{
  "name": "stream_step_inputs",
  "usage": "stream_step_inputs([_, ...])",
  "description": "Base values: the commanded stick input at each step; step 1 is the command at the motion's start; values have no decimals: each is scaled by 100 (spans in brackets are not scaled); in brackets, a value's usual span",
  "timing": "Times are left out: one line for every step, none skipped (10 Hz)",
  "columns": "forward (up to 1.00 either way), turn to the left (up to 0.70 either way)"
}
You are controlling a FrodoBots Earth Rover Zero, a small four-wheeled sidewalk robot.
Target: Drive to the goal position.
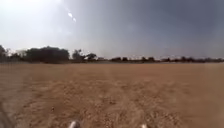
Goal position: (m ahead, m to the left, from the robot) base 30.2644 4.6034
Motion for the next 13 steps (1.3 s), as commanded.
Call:
stream_step_inputs([100,0])
stream_step_inputs([100,0])
stream_step_inputs([100,0])
stream_step_inputs([100,0])
stream_step_inputs([100,0])
stream_step_inputs([100,0])
stream_step_inputs([100,0])
stream_step_inputs([100,0])
stream_step_inputs([100,0])
stream_step_inputs([100,0])
stream_step_inputs([100,0])
stream_step_inputs([100,6])
stream_step_inputs([100,27])
